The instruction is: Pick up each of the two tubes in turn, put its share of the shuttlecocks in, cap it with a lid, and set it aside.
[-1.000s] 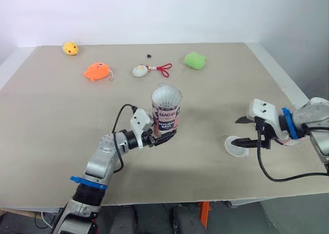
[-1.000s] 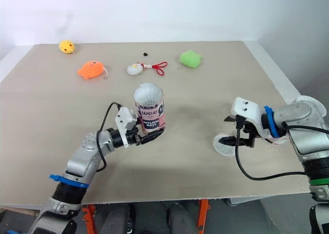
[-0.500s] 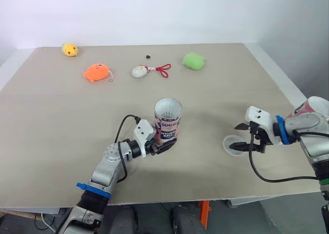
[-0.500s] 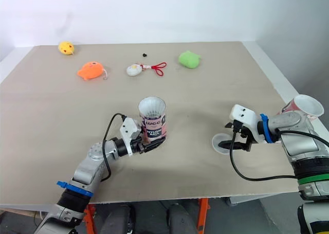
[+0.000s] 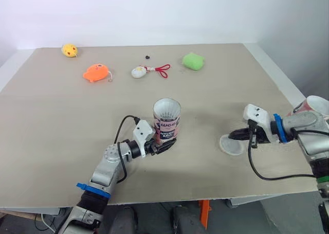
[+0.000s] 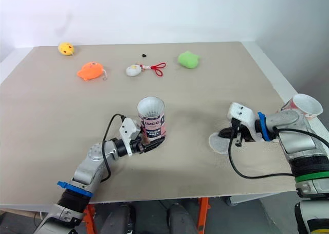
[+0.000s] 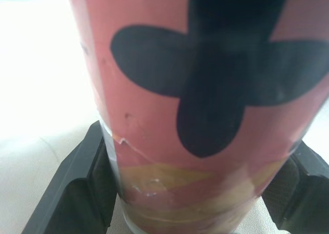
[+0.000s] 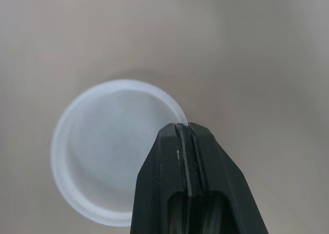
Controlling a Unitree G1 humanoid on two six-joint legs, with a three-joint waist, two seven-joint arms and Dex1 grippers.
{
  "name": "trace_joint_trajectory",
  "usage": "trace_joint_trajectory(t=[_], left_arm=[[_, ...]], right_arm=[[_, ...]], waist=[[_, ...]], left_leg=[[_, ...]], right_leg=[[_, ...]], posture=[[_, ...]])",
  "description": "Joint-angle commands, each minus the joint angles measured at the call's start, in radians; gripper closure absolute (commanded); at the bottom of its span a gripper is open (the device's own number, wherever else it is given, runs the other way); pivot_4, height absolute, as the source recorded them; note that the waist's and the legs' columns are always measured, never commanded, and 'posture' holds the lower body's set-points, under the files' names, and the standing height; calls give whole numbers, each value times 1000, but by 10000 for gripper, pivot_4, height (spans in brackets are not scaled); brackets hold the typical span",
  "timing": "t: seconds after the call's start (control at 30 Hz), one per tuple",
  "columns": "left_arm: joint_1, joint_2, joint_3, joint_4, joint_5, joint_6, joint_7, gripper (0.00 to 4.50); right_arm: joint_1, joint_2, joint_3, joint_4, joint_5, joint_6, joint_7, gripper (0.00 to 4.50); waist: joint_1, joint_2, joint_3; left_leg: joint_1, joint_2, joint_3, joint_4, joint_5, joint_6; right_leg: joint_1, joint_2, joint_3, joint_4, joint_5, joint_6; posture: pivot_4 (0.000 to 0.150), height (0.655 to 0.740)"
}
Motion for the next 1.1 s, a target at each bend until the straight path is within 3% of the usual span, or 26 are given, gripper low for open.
trace_joint_trajectory(t=[0.03, 0.17, 0.37, 0.6, 1.1], left_arm=[[20, 0, -17, 18, -1, 0, -13, 12675], [22, 4, -20, 37, 10, -21, -12, 12675], [27, 3, -30, 95, 29, -78, -13, 12675], [28, 3, -30, 108, 38, -96, -5, 12675], [29, 0, -33, 106, 40, -90, -1, 12675]], right_arm=[[-142, -9, -78, -131, 88, 57, 18, 44800], [-389, 80, -44, -253, 148, 132, -6, 44800], [-522, 209, 80, -345, 123, 119, -9, 44800], [-549, 263, 193, -362, 43, 31, 4, 44800], [-564, 258, 260, -308, -80, -66, 66, 44800]], waist=[[1, 2, 0], [2, 3, 0], [5, 1, -2], [6, 1, -2], [6, 1, -2]], left_leg=[[0, -1, -1, 0, 0, 0], [0, -1, -2, -1, 0, 0], [-1, -1, -3, -2, 0, 0], [-1, -2, -2, -1, 0, 0], [-1, -1, -3, -1, 0, 1]], right_leg=[[0, 0, 1, 0, 0, 0], [-1, 0, 0, 0, 0, 1], [-1, -1, -2, -1, -1, 0], [-1, -2, -2, -1, -1, 0], [-1, -1, -2, 0, -1, -1]], posture=[[1500, 7400], [1500, 7400], [1500, 7400], [1500, 7400], [1500, 7400]])
